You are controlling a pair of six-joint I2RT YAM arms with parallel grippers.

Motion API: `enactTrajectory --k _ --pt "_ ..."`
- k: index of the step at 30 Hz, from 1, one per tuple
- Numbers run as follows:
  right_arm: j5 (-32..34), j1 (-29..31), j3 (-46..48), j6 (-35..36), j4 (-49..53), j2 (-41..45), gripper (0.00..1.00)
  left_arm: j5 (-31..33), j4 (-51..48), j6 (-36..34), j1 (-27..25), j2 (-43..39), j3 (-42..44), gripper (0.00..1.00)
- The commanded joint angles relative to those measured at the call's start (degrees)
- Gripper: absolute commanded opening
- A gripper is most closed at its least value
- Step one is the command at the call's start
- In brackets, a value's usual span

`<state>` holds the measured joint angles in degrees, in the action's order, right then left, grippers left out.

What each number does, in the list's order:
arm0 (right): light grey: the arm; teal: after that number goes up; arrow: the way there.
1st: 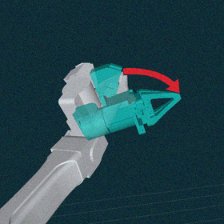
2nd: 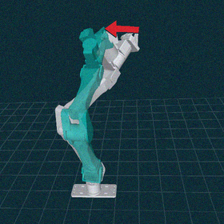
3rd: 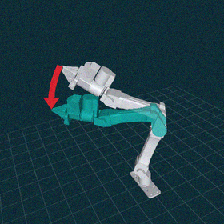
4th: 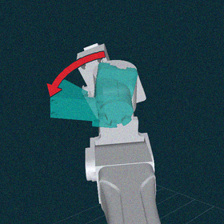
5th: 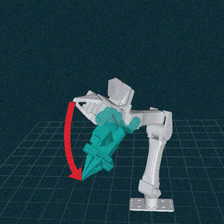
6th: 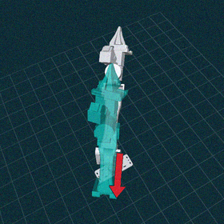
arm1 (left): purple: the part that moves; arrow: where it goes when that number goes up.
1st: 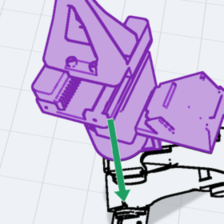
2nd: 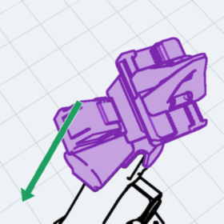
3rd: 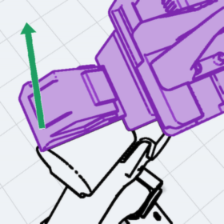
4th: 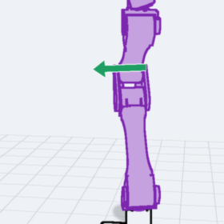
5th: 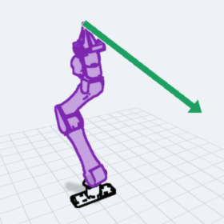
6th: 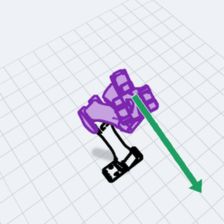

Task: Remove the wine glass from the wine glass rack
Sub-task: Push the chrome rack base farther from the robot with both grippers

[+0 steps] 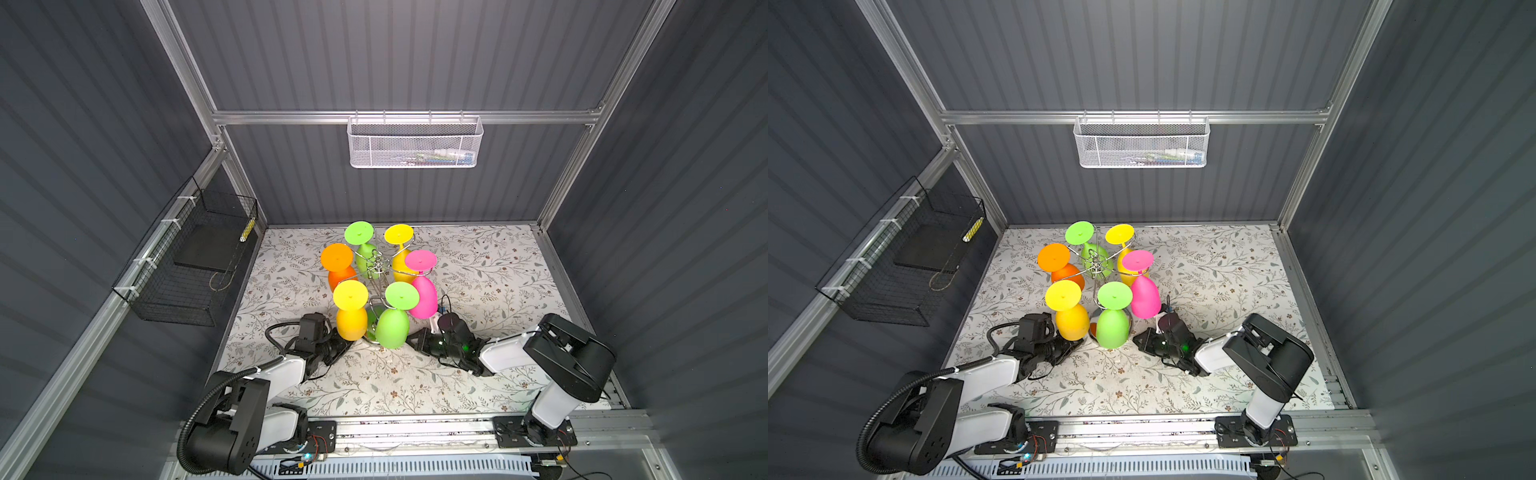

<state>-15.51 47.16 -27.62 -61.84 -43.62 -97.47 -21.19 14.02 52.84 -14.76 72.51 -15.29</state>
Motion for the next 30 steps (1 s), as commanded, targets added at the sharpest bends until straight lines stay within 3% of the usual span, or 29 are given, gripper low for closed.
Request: enactTrajectory --k 1,17,30 --pt "-2.29 0.72 -1.97 -1.16 -3.33 -2.58 0.00 -1.78 2.51 0.64 -0.59 1.09 0.85 0.00" --pt "-6.76 1.05 -6.73 -2.16 -6.51 -11.54 0.00 -3.07 11.08 1.83 -1.61 9.63 0.17 0.00" --pt "-8.39 -2.62 -11.99 1.10 -4.88 -15.38 0.00 -0.47 12.86 2.09 -1.58 14.81 -2.55 0.00"
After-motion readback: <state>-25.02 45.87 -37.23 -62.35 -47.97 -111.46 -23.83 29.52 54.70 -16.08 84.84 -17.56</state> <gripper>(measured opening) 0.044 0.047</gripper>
